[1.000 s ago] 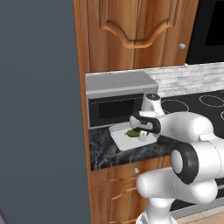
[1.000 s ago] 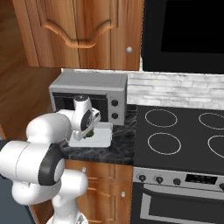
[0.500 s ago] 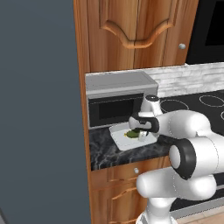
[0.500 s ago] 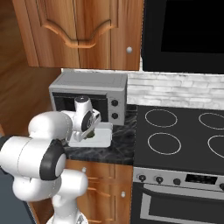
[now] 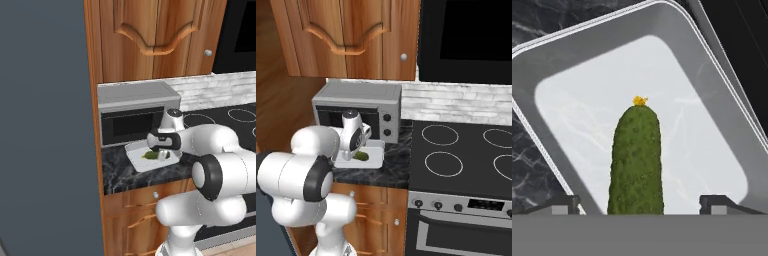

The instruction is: Take the cucumber and squash out of the freezer and place them in the tupperware container on the counter. Then put the tupperware containing the vegetables back in the freezer.

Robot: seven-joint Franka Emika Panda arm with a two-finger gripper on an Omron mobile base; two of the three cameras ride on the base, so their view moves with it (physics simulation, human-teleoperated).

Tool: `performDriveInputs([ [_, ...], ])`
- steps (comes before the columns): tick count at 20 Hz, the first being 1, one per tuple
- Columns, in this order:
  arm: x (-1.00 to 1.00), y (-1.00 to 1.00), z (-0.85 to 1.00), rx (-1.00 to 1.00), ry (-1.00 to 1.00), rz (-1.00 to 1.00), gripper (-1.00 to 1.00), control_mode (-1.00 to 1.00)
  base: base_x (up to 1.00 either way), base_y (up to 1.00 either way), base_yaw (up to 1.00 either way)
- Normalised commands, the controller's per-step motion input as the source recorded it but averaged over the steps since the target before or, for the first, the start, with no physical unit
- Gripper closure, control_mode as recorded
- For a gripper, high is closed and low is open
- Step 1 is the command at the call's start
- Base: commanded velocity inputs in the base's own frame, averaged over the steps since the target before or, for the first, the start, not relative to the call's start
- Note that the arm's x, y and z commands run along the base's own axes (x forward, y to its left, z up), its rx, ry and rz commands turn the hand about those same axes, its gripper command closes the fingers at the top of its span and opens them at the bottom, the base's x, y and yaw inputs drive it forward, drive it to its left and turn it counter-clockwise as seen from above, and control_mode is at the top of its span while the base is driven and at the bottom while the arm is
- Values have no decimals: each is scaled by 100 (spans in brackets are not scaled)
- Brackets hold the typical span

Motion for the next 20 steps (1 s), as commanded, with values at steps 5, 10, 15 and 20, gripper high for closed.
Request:
performDriveInputs([
  [5,-34,0,34,-1,-11,0,-100,-100,0,0,0],
  [10,-39,0,91,-1,-1,-7,-100,-100,0,0,0],
  [15,-47,0,100,2,2,-12,-100,-100,0,0,0],
  [20,-74,-2,82,23,-4,-31,-100,-100,0,0,0],
])
